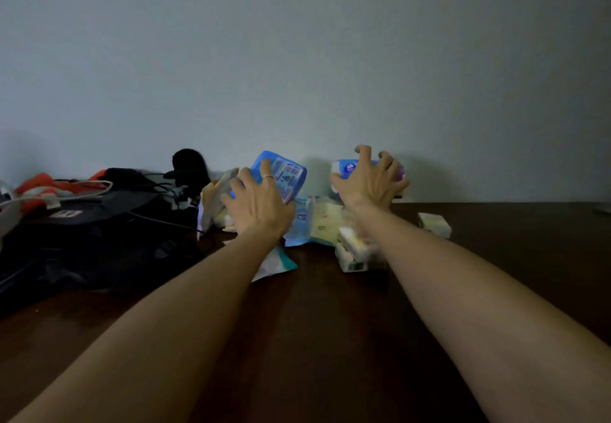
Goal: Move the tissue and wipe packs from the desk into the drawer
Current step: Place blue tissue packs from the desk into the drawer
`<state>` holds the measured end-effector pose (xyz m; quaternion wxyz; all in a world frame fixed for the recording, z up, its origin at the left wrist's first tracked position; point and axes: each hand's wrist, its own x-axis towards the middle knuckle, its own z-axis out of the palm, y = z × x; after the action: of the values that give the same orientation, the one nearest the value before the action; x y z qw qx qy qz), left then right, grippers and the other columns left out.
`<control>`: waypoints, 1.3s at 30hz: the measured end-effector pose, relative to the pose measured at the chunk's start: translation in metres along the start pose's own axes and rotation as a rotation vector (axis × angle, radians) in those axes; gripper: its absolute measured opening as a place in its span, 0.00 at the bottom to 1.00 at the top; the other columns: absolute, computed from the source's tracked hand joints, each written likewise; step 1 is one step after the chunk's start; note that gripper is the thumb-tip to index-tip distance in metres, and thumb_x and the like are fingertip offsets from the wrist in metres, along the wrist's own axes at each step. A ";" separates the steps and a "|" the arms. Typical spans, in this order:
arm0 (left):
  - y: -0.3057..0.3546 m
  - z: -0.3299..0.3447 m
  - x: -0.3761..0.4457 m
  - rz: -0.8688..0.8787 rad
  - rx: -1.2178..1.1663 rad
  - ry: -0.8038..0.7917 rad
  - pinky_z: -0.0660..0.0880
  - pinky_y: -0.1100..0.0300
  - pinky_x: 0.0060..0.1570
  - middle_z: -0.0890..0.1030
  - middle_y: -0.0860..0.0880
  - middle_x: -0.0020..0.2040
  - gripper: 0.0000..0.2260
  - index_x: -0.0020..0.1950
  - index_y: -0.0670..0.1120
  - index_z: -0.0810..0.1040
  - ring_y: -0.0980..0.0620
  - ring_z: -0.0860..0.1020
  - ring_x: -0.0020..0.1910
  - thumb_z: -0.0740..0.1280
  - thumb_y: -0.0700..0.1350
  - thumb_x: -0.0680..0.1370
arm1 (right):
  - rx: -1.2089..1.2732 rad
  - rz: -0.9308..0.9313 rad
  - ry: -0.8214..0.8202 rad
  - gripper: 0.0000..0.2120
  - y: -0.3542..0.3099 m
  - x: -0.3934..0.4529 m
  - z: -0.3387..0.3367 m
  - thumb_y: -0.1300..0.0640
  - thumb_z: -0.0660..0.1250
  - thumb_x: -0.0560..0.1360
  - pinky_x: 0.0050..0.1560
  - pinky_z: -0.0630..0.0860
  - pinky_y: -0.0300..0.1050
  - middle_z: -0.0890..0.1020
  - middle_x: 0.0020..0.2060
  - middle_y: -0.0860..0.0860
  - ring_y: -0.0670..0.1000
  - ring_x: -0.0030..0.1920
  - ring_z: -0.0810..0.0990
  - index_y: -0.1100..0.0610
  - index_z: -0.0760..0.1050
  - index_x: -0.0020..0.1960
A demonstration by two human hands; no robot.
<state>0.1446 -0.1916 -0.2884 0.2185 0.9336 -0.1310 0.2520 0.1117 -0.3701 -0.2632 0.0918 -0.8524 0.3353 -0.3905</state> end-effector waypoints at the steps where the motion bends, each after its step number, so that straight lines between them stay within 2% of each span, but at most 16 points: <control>1: 0.002 -0.014 -0.006 0.022 -0.024 0.064 0.65 0.37 0.63 0.64 0.39 0.72 0.40 0.79 0.51 0.53 0.35 0.65 0.70 0.67 0.63 0.73 | 0.020 -0.071 0.060 0.33 -0.003 -0.006 -0.018 0.33 0.68 0.65 0.61 0.62 0.63 0.68 0.68 0.56 0.59 0.68 0.64 0.42 0.67 0.67; 4: 0.007 -0.058 -0.034 0.039 -0.067 0.117 0.66 0.38 0.61 0.66 0.40 0.72 0.41 0.79 0.51 0.54 0.36 0.67 0.68 0.67 0.64 0.73 | 0.124 -0.173 0.155 0.35 -0.017 -0.035 -0.074 0.32 0.65 0.63 0.62 0.63 0.63 0.68 0.69 0.54 0.57 0.69 0.64 0.41 0.67 0.67; 7: 0.006 -0.102 -0.080 -0.037 -0.169 0.125 0.65 0.39 0.61 0.68 0.40 0.71 0.41 0.78 0.52 0.55 0.37 0.68 0.66 0.67 0.64 0.71 | 0.228 -0.180 0.162 0.35 -0.024 -0.086 -0.125 0.30 0.60 0.62 0.62 0.63 0.61 0.69 0.69 0.51 0.55 0.69 0.64 0.41 0.67 0.66; 14: -0.026 -0.184 -0.230 -0.088 -0.393 0.175 0.67 0.42 0.64 0.68 0.44 0.72 0.42 0.78 0.54 0.58 0.40 0.68 0.69 0.69 0.65 0.68 | 0.573 -0.009 0.098 0.29 0.007 -0.229 -0.219 0.35 0.63 0.66 0.61 0.66 0.60 0.73 0.65 0.46 0.54 0.68 0.66 0.44 0.69 0.64; 17: -0.032 -0.205 -0.299 -0.118 -0.426 0.222 0.67 0.44 0.63 0.67 0.46 0.73 0.42 0.78 0.53 0.59 0.43 0.67 0.70 0.71 0.63 0.69 | 0.654 0.076 0.067 0.30 0.020 -0.298 -0.245 0.35 0.64 0.68 0.64 0.68 0.60 0.74 0.66 0.49 0.54 0.68 0.67 0.47 0.70 0.67; 20: -0.035 -0.211 -0.365 -0.171 -0.630 0.244 0.70 0.45 0.65 0.68 0.48 0.72 0.41 0.78 0.53 0.60 0.46 0.68 0.70 0.72 0.62 0.69 | 0.869 0.128 0.021 0.34 0.040 -0.361 -0.261 0.33 0.62 0.70 0.68 0.66 0.55 0.74 0.67 0.50 0.54 0.68 0.67 0.51 0.69 0.69; 23: -0.039 -0.205 -0.427 -0.193 -0.792 0.239 0.72 0.51 0.63 0.67 0.51 0.73 0.41 0.78 0.54 0.57 0.51 0.71 0.69 0.70 0.65 0.70 | 1.118 0.146 -0.038 0.29 0.061 -0.425 -0.268 0.33 0.65 0.71 0.67 0.69 0.58 0.74 0.64 0.49 0.53 0.66 0.70 0.46 0.68 0.66; 26: -0.057 -0.191 -0.478 -0.208 -0.838 0.127 0.74 0.55 0.61 0.66 0.53 0.76 0.40 0.79 0.55 0.54 0.54 0.74 0.66 0.66 0.66 0.72 | 1.262 0.124 -0.170 0.35 0.084 -0.483 -0.261 0.36 0.75 0.67 0.67 0.72 0.60 0.72 0.67 0.54 0.56 0.68 0.72 0.45 0.64 0.68; 29: -0.089 -0.166 -0.521 -0.206 -0.898 -0.043 0.75 0.51 0.64 0.70 0.52 0.74 0.36 0.79 0.56 0.55 0.55 0.75 0.66 0.67 0.64 0.75 | 1.316 0.173 -0.453 0.44 0.115 -0.531 -0.239 0.47 0.82 0.64 0.62 0.78 0.48 0.74 0.68 0.55 0.52 0.67 0.76 0.53 0.61 0.71; 31: -0.109 -0.146 -0.544 -0.237 -0.919 -0.167 0.77 0.53 0.61 0.75 0.55 0.69 0.35 0.77 0.58 0.57 0.57 0.78 0.63 0.68 0.64 0.75 | 1.252 0.247 -0.583 0.38 0.137 -0.557 -0.217 0.56 0.82 0.65 0.53 0.80 0.40 0.81 0.61 0.50 0.48 0.60 0.81 0.54 0.66 0.69; 33: -0.126 -0.127 -0.562 -0.367 -0.968 -0.303 0.81 0.57 0.55 0.79 0.57 0.62 0.36 0.75 0.57 0.62 0.61 0.81 0.56 0.70 0.67 0.72 | 1.183 0.366 -0.628 0.32 0.156 -0.577 -0.195 0.61 0.81 0.67 0.48 0.81 0.40 0.84 0.54 0.46 0.46 0.55 0.84 0.53 0.69 0.64; 34: -0.135 -0.115 -0.570 -0.466 -1.021 -0.373 0.81 0.55 0.55 0.79 0.56 0.62 0.37 0.74 0.56 0.65 0.60 0.81 0.55 0.71 0.67 0.69 | 1.132 0.414 -0.652 0.31 0.165 -0.584 -0.184 0.60 0.81 0.67 0.48 0.81 0.40 0.84 0.53 0.46 0.45 0.54 0.84 0.52 0.69 0.64; 37: -0.159 -0.082 -0.589 -0.757 -1.109 -0.523 0.80 0.44 0.57 0.72 0.49 0.70 0.44 0.72 0.50 0.69 0.48 0.77 0.64 0.76 0.67 0.61 | 0.933 0.411 -0.760 0.29 0.187 -0.603 -0.154 0.49 0.82 0.64 0.44 0.76 0.28 0.83 0.51 0.37 0.36 0.51 0.81 0.44 0.72 0.60; 39: -0.173 -0.060 -0.603 -0.927 -1.102 -0.597 0.83 0.48 0.47 0.70 0.46 0.70 0.46 0.70 0.46 0.72 0.44 0.76 0.64 0.81 0.64 0.58 | 0.840 0.452 -0.880 0.30 0.197 -0.616 -0.132 0.45 0.81 0.62 0.39 0.74 0.26 0.83 0.49 0.36 0.33 0.49 0.80 0.43 0.74 0.60</control>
<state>-0.3243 0.0684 -0.6191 0.6895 0.6780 0.1132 -0.2285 -0.3722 -0.1096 -0.6285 0.6262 -0.7327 0.2562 -0.0735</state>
